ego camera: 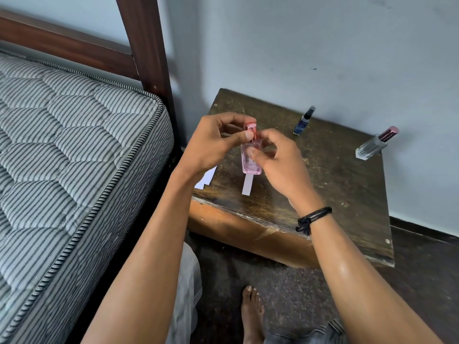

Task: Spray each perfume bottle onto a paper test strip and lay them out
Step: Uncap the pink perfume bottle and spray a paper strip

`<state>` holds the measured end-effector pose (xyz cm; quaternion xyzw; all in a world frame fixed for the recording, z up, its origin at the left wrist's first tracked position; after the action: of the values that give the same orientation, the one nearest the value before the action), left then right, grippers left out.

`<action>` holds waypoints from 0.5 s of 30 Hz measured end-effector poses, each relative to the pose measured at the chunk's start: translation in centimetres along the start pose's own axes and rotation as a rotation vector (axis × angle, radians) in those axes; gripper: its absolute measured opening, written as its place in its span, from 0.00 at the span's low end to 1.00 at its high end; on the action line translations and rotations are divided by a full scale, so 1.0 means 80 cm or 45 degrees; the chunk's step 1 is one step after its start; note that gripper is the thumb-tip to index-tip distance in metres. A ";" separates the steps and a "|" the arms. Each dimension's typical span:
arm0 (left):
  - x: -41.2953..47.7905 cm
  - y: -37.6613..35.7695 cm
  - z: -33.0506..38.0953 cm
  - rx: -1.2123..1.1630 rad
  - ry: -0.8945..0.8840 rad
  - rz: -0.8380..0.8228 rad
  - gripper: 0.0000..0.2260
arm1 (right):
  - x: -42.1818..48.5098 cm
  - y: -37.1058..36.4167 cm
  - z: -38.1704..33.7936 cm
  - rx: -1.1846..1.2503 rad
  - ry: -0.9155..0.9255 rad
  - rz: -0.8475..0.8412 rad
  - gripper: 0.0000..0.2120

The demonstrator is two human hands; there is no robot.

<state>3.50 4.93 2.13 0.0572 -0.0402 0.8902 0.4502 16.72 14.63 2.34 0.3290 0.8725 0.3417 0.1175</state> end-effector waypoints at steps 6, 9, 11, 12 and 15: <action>-0.004 -0.006 0.010 -0.084 -0.025 0.102 0.12 | -0.002 0.007 0.001 -0.020 -0.014 -0.005 0.11; -0.005 -0.004 0.022 -0.222 -0.043 0.162 0.11 | -0.003 0.009 0.000 -0.018 -0.028 0.000 0.12; -0.006 -0.001 0.024 -0.291 -0.041 0.211 0.11 | -0.005 0.012 -0.001 -0.019 -0.025 0.001 0.12; -0.007 0.001 0.024 -0.315 -0.041 0.241 0.11 | -0.006 0.014 -0.002 -0.018 -0.022 -0.004 0.12; -0.007 0.007 0.016 -0.338 -0.021 0.339 0.12 | -0.009 0.018 -0.001 -0.015 -0.023 -0.020 0.12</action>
<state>3.47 4.02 3.29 -0.0011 -0.1681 0.9283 0.3317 17.94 14.87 3.33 0.3244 0.8720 0.3427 0.1301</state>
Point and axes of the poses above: each hand's wrist, its own x-axis towards the middle knuckle, its own y-axis out of the back of the hand, z = x × y, the point moved 3 cm from there along x, towards the middle knuckle, and after that the axes turned 7 degrees about -x, right-handed, at the moved point
